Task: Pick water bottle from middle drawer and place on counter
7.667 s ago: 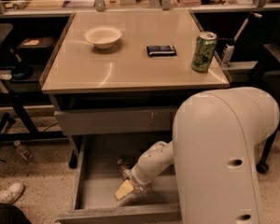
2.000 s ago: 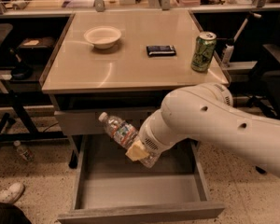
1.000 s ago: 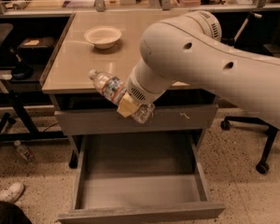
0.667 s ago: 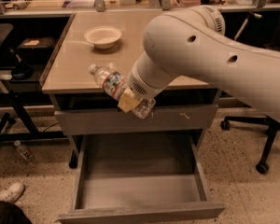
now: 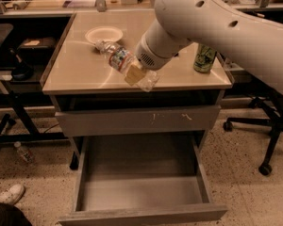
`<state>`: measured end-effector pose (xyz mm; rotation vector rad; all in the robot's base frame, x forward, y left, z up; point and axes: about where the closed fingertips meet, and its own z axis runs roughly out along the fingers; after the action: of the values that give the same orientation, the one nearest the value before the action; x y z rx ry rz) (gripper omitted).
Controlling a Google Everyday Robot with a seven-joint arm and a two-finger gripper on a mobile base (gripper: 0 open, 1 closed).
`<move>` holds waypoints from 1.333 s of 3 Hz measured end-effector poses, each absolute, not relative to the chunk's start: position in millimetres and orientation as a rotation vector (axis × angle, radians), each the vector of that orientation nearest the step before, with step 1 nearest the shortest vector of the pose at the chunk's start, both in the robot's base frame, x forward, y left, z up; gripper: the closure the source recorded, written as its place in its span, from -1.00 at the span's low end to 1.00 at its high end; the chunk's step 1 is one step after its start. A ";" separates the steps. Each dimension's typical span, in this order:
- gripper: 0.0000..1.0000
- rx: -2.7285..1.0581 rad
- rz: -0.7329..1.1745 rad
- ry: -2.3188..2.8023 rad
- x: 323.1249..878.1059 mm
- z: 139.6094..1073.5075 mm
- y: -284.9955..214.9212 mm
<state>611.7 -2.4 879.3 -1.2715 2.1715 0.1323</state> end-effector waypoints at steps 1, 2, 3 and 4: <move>1.00 -1.296 0.130 2.136 643.3 882.8 0.4; 1.00 -1.335 0.131 2.102 668.2 880.9 10.4; 1.00 -1.385 0.153 2.080 683.8 873.3 29.6; 1.00 -1.457 0.185 2.047 696.2 864.1 54.0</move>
Offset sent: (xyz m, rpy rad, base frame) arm 0.0871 0.0228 0.0014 -0.0058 -0.0570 0.1029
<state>696.2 54.0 864.1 -1.4569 2.0472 0.1847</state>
